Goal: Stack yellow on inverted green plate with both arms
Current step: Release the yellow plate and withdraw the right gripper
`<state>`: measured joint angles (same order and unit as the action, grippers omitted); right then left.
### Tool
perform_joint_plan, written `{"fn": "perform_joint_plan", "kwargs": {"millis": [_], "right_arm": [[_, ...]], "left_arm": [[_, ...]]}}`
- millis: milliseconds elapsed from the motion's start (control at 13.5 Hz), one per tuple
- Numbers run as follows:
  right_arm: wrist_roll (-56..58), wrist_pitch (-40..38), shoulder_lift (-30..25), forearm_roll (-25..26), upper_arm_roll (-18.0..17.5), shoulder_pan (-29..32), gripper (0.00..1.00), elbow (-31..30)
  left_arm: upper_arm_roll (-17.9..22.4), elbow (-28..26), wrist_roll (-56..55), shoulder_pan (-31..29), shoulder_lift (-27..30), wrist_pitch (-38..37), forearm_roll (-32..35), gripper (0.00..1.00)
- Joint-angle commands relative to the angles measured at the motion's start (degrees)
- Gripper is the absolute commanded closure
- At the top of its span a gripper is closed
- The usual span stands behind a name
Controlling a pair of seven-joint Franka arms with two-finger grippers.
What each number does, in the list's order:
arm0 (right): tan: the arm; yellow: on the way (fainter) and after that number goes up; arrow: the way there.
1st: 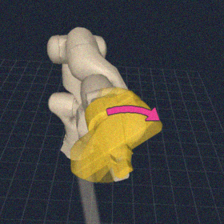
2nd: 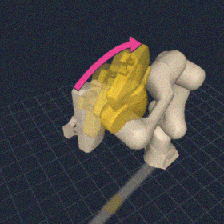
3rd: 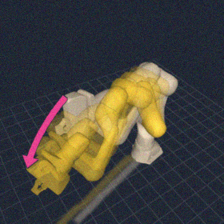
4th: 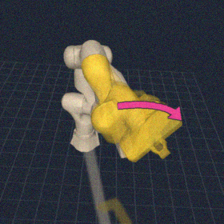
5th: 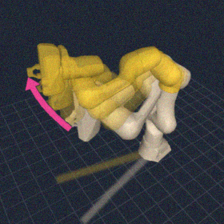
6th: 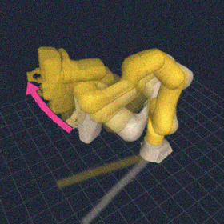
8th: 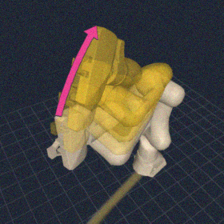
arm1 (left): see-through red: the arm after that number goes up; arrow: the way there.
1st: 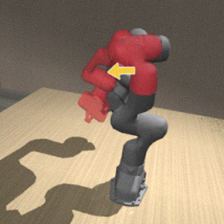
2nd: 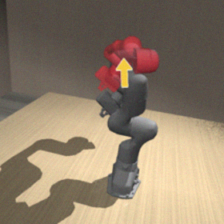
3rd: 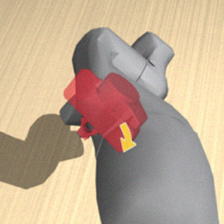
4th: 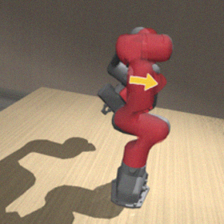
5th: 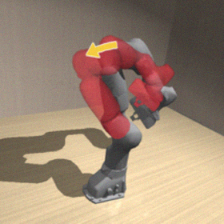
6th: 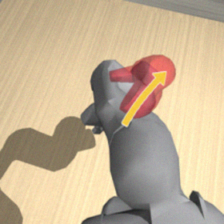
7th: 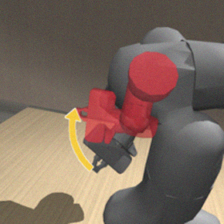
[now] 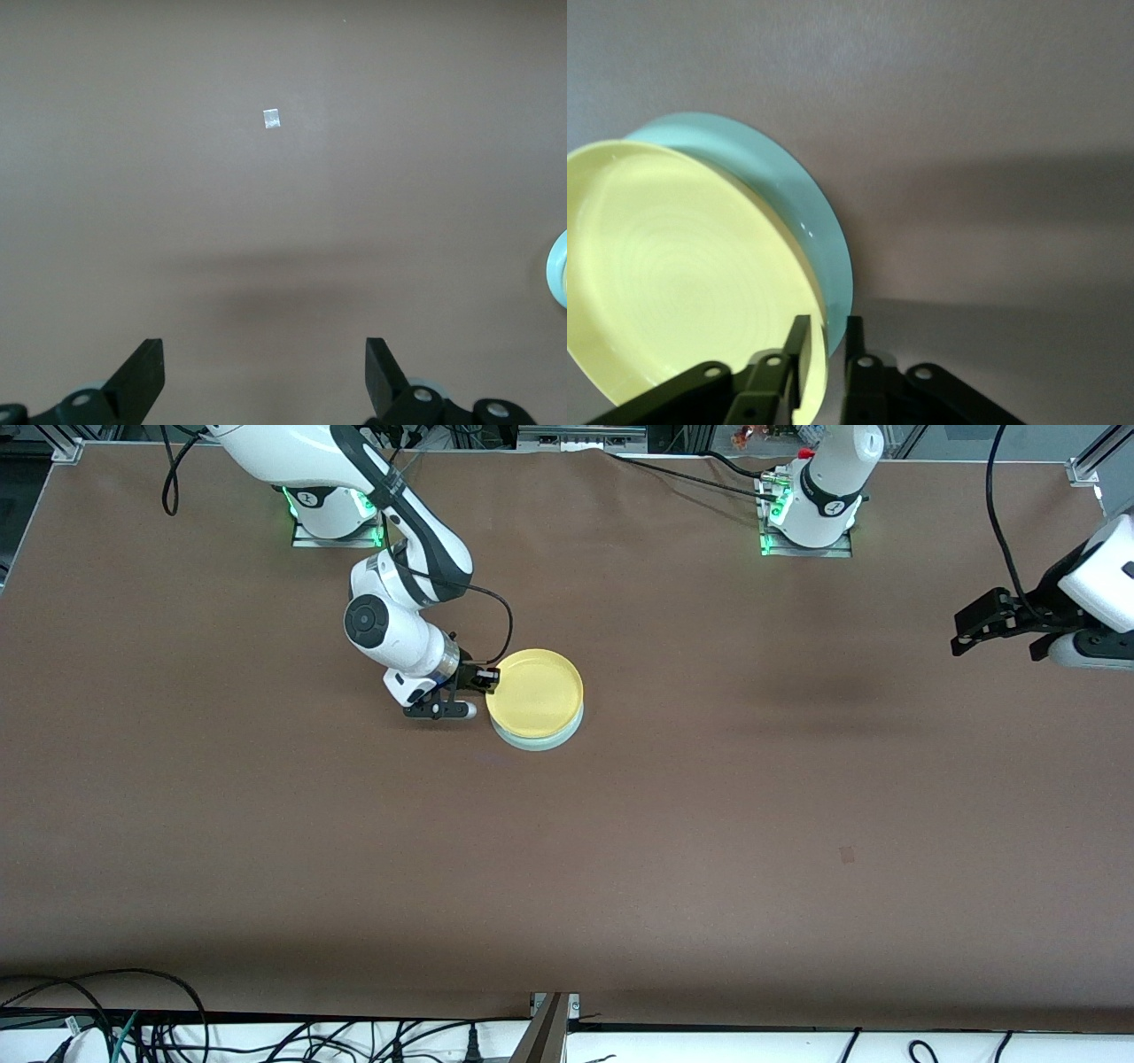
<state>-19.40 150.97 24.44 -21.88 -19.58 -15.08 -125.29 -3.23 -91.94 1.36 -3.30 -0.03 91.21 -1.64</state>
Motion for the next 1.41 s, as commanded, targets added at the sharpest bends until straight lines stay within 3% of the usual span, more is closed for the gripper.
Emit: {"fn": "perform_joint_plan", "kwargs": {"millis": [0, 223, 445, 817, 1039, 1336], "right_arm": [[0.4, -7.5, -1.8, -0.4, 2.9, 0.2, 0.0, 4.9], [2.2, -25.0, -2.9, 3.2, 9.9, 0.2, 0.0, 16.5], [8.2, -42.3, -2.3, 5.4, 17.1, 0.4, 0.0, 28.7], [19.5, -57.9, -2.6, 11.7, 27.5, 0.4, 0.0, 40.6], [19.5, -67.4, -4.6, 16.3, 28.6, 1.1, 0.0, 47.2], [19.5, -68.0, -13.0, 19.0, 24.8, 5.7, 0.0, 44.3]], "left_arm": [[0.3, 3.9, 0.7, -0.9, -2.2, -0.5, -1.6, 0.0], [0.5, 8.2, 0.8, -2.1, -4.7, -0.4, -1.9, 0.0], [0.5, 8.3, 0.8, -2.3, -4.8, -0.4, -1.8, 0.0], [-0.4, 8.4, 0.3, -1.7, -5.9, -0.1, -1.0, 0.0], [-0.4, 8.4, 0.2, -1.8, -5.9, -0.1, -0.6, 0.0], [-0.4, 8.4, 0.6, -1.7, -5.8, -0.2, -0.6, 0.0]]}}
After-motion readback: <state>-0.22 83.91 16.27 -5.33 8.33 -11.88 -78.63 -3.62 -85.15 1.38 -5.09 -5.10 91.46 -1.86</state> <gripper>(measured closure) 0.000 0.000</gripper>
